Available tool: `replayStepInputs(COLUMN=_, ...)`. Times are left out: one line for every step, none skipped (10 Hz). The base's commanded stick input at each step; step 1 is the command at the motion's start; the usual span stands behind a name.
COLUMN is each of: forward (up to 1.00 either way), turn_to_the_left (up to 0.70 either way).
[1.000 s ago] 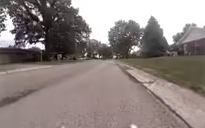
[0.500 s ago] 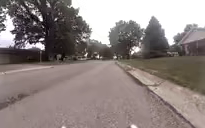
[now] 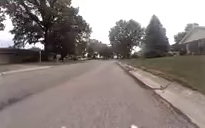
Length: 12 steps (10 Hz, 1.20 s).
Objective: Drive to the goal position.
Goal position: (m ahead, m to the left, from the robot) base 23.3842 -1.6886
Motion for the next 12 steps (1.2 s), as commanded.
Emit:
replayStepInputs(forward=0.5, turn_to_the_left=0.0)
replayStepInputs(forward=0.5, turn_to_the_left=0.0)
replayStepInputs(forward=0.5, turn_to_the_left=0.0)
replayStepInputs(forward=0.5, turn_to_the_left=0.0)
replayStepInputs(forward=0.5, turn_to_the_left=0.0)
replayStepInputs(forward=0.5, turn_to_the_left=0.0)
replayStepInputs(forward=0.5, turn_to_the_left=0.0)
replayStepInputs(forward=0.5, turn_to_the_left=0.0)
replayStepInputs(forward=0.5, turn_to_the_left=0.0)
replayStepInputs(forward=0.5, turn_to_the_left=0.0)
replayStepInputs(forward=0.5, turn_to_the_left=0.0)
replayStepInputs(forward=0.5, turn_to_the_left=0.0)
